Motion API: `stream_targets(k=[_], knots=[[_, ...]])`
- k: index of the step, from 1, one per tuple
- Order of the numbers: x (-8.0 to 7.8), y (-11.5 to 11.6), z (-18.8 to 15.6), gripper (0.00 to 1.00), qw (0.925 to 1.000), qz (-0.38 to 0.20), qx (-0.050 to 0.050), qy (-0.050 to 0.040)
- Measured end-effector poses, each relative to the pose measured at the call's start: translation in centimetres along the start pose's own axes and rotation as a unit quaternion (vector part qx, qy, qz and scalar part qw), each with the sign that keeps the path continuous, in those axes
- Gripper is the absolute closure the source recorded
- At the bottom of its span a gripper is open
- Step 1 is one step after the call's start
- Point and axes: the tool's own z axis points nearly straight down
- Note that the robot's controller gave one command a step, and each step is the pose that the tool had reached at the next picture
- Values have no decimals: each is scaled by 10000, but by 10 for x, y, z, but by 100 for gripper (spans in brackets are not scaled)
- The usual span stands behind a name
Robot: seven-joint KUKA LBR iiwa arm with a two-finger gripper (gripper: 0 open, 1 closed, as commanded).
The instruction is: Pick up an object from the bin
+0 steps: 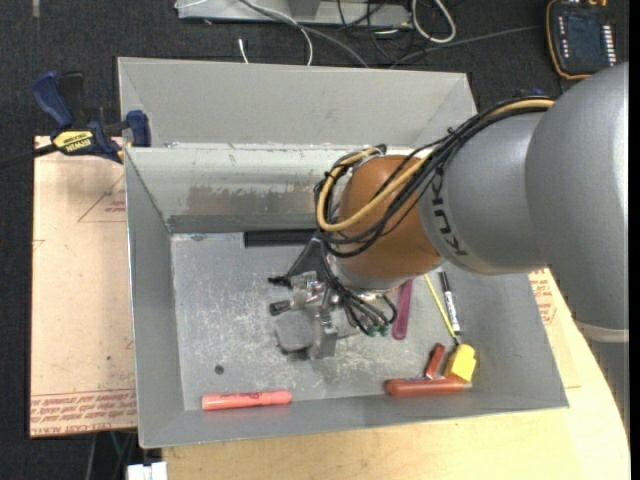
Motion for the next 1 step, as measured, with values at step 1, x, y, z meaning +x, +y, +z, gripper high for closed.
stream_targets(k=[1], knots=[[22, 2, -12, 100, 9820, -1890, -7, -3]])
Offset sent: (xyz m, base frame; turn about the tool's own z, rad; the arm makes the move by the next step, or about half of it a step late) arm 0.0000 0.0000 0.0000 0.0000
